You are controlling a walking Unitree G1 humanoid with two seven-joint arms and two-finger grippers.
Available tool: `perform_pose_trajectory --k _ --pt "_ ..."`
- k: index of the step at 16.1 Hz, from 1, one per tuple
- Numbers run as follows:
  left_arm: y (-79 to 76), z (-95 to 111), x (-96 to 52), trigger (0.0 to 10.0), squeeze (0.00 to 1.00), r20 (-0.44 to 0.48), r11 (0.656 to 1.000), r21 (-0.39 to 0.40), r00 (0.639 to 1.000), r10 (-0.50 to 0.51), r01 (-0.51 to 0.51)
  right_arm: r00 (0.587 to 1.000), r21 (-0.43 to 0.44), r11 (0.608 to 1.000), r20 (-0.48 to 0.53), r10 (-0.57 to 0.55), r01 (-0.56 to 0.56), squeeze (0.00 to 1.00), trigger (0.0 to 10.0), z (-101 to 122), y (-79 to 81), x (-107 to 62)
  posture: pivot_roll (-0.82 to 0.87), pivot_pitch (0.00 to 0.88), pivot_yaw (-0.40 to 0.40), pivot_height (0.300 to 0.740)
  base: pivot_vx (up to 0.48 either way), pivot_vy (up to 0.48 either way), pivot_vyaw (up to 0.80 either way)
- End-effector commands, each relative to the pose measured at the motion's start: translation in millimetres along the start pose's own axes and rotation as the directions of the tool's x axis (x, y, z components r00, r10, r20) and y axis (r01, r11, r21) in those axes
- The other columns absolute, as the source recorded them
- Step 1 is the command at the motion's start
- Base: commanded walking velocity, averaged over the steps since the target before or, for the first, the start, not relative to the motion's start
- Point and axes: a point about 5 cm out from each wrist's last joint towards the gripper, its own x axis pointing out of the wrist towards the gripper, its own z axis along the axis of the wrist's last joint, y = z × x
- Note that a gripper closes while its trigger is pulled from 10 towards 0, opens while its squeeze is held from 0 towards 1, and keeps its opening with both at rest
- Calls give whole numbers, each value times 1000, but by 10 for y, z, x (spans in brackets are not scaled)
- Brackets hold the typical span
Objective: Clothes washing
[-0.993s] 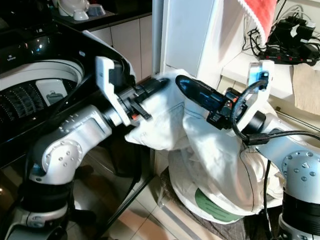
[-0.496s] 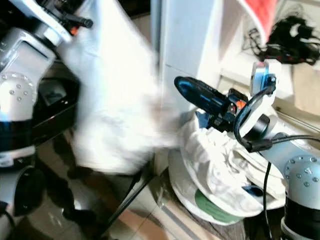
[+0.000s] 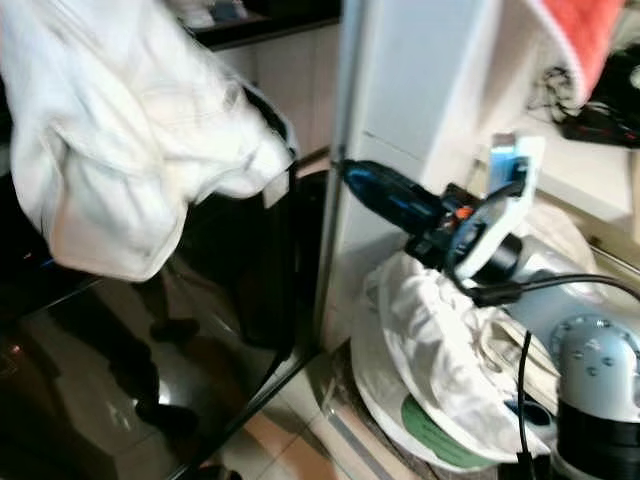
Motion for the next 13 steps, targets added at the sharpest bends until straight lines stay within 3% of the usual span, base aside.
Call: perform_pose_trajectory --k 1,2,3,4,5,6,7,8,9,10,11,13 --pt "-79 45 61 0 0 20 996 93 1000 -17 15 1000 -28 999 8 -17 17 0 10000 31 -4 -3 1 0 -13 740 0 0 0" --pt "-173 -12 72 0 0 -14 979 194 998 -59 60 1000 -31 999 7 -28 28 0 10000 19 -5 -10 -5 0 -3 740 0 0 0" --pt "-239 -83 60 0 0 -63 971 216 994 -93 104 999 -33 999 2 -34 34 0 10000 5 -4 -13 -6 0 3 740 0 0 0" --pt "-361 -247 9 0 0 -177 945 252 970 -167 209 999 -33 999 -5 -39 39 0 10000 -25 5 -12 -12 0 11 740 0 0 0" --pt "-461 -456 -90 863 0 -307 901 294 924 -227 319 998 -36 998 -23 -52 52 0 10000 -67 11 -15 -14 0 17 740 0 0 0" --pt "-479 -569 -146 8471 0 -381 882 301 894 -235 361 998 -36 998 -32 -58 56 0 10000 -87 13 -18 -14 0 17 740 0 0 0" --pt "-494 -671 -205 10000 0 -446 872 278 858 -254 403 997 -40 997 -45 -66 64 0 10000 -109 13 -24 -18 0 20 740 0 0 0" --pt "-513 -860 -331 10000 157 -583 852 190 755 -302 487 995 -46 996 -71 -76 73 0 10000 -144 21 -37 -19 0 20 740 0 0 0" --pt "-503 -968 -425 10000 1000 -675 814 128 651 -348 567 993 -51 996 -92 -77 73 0 10000 -167 25 -41 -20 0 21 740 0 0 0" --pt "-459 -973 -432 10000 1000 -695 805 112 625 -356 583 991 -55 996 -108 -79 73 0 10000 -185 29 -41 -20 0 20 740 0 0 0" --pt "-441 -958 -419 10000 1000 -693 808 106 626 -358 580 990 -56 996 -113 -80 74 0 10000 -191 29 -44 -18 0 15 740 0 0 0" --pt "-365 -910 -395 10000 1000 -696 800 45 593 -405 599 987 -54 996 -137 -83 77 0 10000 -224 19 -44 -13 0 9 740 0 0 0"
